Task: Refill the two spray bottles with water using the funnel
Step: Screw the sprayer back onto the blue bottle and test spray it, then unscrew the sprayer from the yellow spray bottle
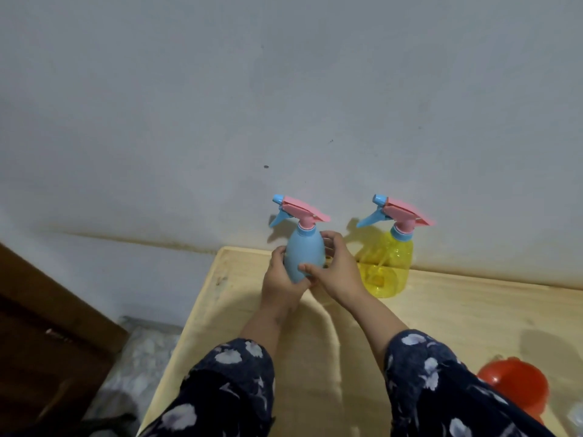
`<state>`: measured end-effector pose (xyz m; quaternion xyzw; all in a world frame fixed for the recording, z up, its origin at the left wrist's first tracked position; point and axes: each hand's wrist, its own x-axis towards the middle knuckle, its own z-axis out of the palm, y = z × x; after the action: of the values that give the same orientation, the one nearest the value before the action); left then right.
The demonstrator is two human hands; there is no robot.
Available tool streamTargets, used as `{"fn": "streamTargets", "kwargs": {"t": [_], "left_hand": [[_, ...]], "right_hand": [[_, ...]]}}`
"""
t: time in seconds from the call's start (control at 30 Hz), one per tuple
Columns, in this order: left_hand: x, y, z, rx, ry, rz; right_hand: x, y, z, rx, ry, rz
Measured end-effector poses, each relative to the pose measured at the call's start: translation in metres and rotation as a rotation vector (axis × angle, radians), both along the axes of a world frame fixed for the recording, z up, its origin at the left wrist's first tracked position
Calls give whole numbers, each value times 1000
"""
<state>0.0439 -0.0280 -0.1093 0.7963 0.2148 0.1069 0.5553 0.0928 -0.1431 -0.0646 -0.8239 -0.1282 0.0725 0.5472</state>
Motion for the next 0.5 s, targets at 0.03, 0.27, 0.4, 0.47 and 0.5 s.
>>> {"fn": "streamTargets", "kwargs": {"t": [0.03, 0.27, 0.4, 0.47, 0.5], "left_hand": [[0, 1, -1, 12, 8, -12], [-25, -14, 7, 300, 13, 18], [-40, -41, 10, 495, -62, 60], [-40, -57, 12, 506, -117, -13], [-37, -64, 13, 500, -134, -55]], "right_hand": [[-1, 0, 1, 0, 8, 8], [-21, -10, 12, -88, 78, -8], [-42, -36, 16, -61, 27, -89], [-47, -54, 19, -49, -27, -174], [-47, -64, 21, -51, -58, -219]]}}
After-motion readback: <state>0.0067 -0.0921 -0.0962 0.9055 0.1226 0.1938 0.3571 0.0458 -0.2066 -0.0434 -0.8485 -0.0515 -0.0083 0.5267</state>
